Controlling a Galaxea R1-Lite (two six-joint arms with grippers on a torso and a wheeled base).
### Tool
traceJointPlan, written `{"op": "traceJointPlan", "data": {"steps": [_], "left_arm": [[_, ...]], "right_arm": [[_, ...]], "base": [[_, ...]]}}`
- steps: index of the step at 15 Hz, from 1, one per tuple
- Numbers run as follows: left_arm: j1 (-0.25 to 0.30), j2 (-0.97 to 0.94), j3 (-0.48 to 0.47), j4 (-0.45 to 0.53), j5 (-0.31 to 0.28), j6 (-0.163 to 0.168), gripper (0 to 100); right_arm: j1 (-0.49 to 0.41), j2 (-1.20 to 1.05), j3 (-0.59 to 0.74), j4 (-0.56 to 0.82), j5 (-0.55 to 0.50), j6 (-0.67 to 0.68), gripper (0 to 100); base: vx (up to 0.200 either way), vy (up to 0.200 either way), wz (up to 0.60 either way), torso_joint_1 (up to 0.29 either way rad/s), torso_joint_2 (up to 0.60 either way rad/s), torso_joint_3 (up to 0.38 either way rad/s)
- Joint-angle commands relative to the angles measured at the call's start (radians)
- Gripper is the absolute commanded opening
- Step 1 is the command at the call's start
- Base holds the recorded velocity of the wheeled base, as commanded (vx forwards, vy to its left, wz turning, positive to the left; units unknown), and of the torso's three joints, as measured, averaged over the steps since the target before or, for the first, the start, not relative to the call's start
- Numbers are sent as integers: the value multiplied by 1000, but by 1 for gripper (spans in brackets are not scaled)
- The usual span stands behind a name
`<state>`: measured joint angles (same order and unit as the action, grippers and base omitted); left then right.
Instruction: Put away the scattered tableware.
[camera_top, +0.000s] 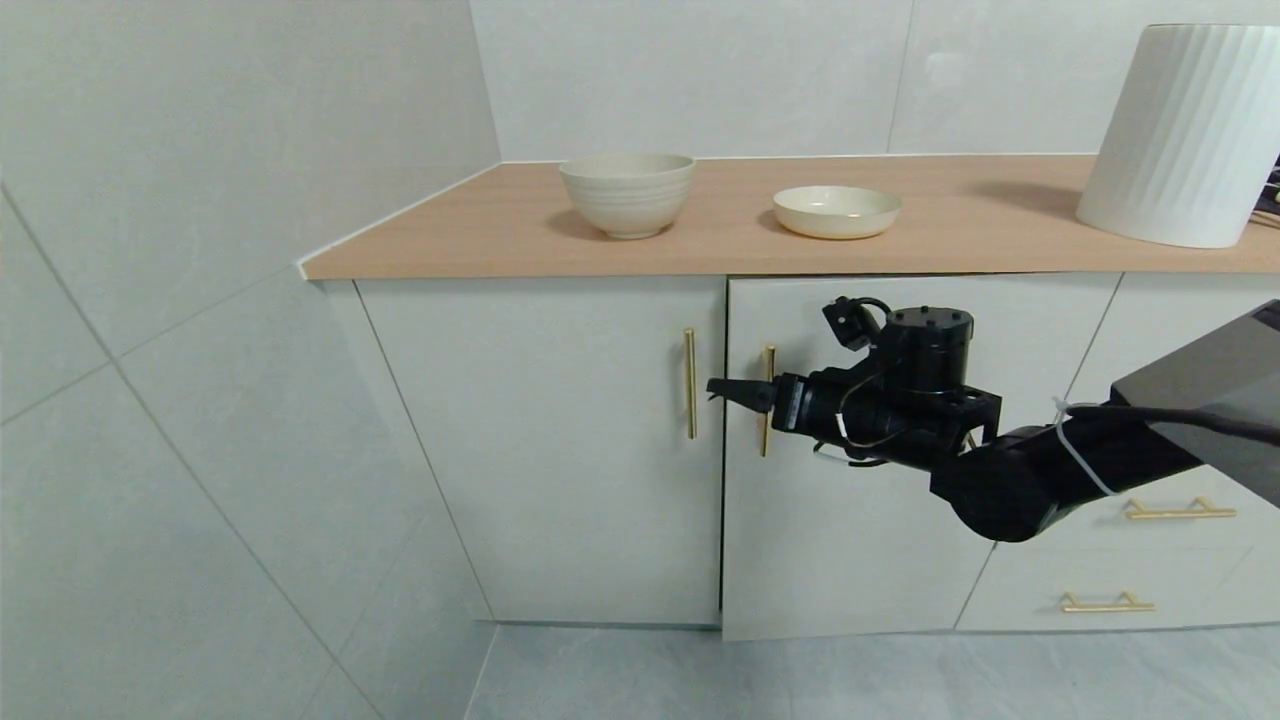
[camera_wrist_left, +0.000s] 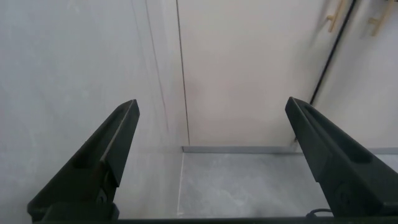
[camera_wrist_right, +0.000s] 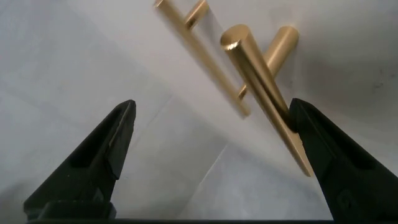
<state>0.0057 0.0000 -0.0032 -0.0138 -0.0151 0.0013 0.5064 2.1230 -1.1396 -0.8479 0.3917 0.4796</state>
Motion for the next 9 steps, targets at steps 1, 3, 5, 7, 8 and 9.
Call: {"op": "traceJointPlan", "data": {"steps": [1, 3, 5, 7, 8, 9], "left_arm": [[0, 0, 0, -2, 0, 0, 100], [0, 0, 0, 0, 0, 0, 100], [0, 0, 0, 0, 0, 0, 100], [0, 0, 0, 0, 0, 0, 100], [0, 0, 0, 0, 0, 0, 100], [0, 0, 0, -2, 0, 0, 100]], "right_arm": [[1, -54, 41, -2, 35, 5, 100], [1, -63, 63, -2, 41, 5, 100], [1, -86, 93, -2, 98, 5, 100], [3, -113, 132, -2, 147, 5, 100], [1, -132, 155, -2, 159, 4, 100], [3, -161, 193, -3, 174, 2, 100]], "base": [[0, 0, 0, 0, 0, 0], [0, 0, 0, 0, 0, 0], [0, 0, 0, 0, 0, 0], [0, 0, 0, 0, 0, 0], [0, 0, 0, 0, 0, 0], [0, 0, 0, 0, 0, 0]]}}
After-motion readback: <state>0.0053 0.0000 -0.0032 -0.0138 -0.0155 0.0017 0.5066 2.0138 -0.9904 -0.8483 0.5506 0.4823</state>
